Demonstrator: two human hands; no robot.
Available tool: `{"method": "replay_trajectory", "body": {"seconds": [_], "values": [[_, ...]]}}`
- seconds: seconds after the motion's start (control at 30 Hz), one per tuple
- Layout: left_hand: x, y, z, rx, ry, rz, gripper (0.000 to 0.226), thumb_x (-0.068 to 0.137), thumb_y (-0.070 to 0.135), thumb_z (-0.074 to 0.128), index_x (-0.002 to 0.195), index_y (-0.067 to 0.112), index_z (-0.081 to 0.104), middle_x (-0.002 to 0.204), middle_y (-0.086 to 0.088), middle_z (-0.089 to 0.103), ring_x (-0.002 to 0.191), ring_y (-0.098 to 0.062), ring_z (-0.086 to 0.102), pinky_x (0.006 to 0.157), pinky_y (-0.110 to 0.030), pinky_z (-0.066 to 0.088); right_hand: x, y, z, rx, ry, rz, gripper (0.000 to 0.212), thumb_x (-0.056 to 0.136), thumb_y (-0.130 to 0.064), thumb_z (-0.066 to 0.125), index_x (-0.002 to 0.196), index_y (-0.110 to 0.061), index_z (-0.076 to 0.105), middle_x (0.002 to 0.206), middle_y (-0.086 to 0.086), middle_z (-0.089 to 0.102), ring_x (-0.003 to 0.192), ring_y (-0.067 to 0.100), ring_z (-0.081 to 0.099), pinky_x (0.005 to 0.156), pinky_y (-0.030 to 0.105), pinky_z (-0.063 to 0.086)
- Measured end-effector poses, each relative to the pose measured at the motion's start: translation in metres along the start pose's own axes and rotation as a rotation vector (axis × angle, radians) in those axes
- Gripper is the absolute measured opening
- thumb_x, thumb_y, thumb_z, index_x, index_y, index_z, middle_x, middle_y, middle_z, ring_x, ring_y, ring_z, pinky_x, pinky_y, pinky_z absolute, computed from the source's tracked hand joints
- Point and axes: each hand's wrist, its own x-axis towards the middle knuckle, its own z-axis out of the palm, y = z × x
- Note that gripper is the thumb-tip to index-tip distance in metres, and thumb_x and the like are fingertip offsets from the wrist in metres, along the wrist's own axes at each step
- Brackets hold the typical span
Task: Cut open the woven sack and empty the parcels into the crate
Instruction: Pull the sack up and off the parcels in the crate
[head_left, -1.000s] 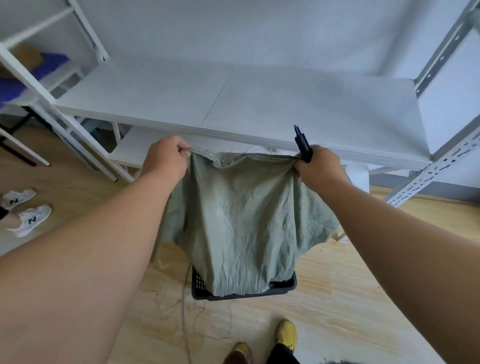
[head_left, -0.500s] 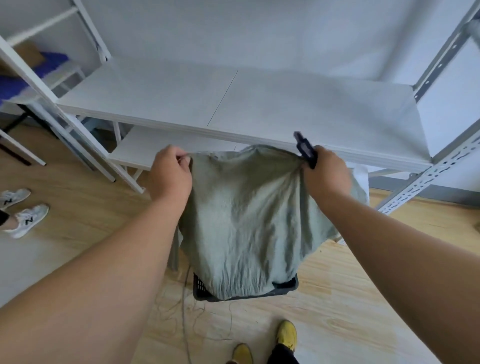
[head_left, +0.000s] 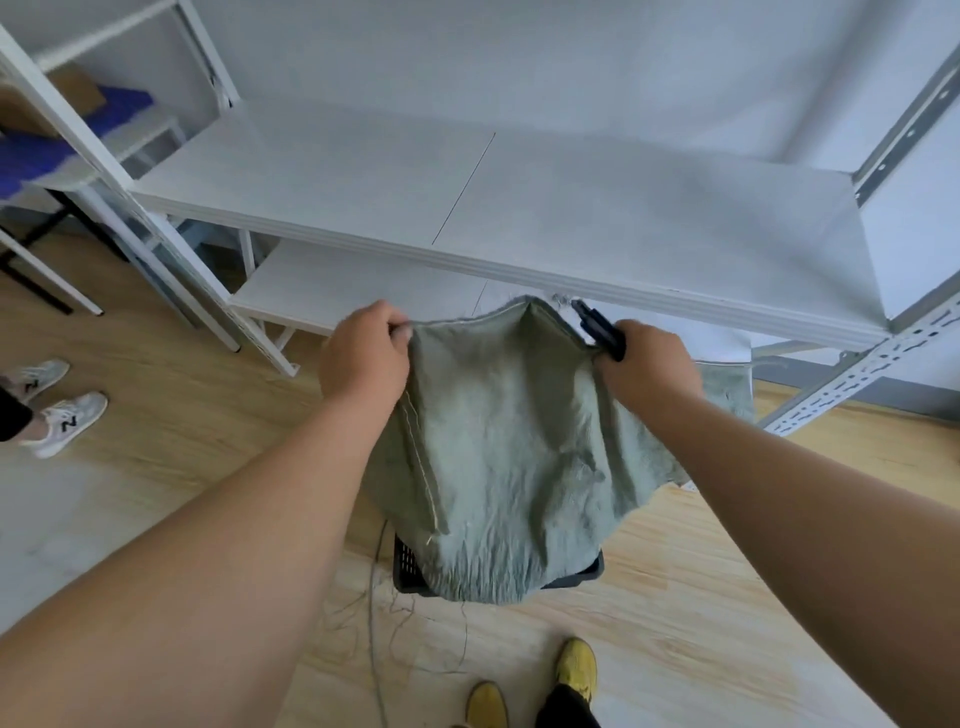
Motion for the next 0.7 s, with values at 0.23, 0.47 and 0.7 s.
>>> {"method": "replay_trajectory", "body": {"seconds": [0.23,0.47,0.7], "values": [[-0.034,0.051,0.02,0.123,-0.022,0.33,0.076,0.081,0.03,0.072,0.145,0.029,0.031,0.151,0.003,0.03,0.142,-0.024,0.022,0.118,-0.046,0.009,-0.013,-0.027,0.008,0.409,-0.114,-0.033,0.026,0.076,-0.007,0.062,0.093,-0.027,0.069,0.087,-0.006,0.068,0.086,0.017,0.063,0.079,0.031,0.052],[-0.051,0.065,0.048,0.097,-0.133,0.301,0.016,0.086,0.033,0.066,0.102,0.031,0.066,0.107,0.011,0.065,0.114,-0.017,0.051,0.106,-0.039,0.025,-0.029,-0.009,0.016,0.451,-0.265,-0.116,0.033,0.077,-0.011,0.07,0.108,-0.021,0.067,0.097,-0.004,0.069,0.09,0.015,0.064,0.078,0.027,0.05],[-0.053,0.029,0.054,0.051,-0.101,0.212,0.008,0.086,0.026,0.067,0.094,0.029,0.064,0.101,0.007,0.067,0.104,-0.019,0.058,0.091,-0.033,0.025,-0.017,0.063,0.006,-0.34,-0.472,0.013,0.031,0.077,-0.033,0.073,0.101,-0.015,0.065,0.079,0.001,0.054,0.076,0.023,0.055,0.067,0.028,0.045]]}}
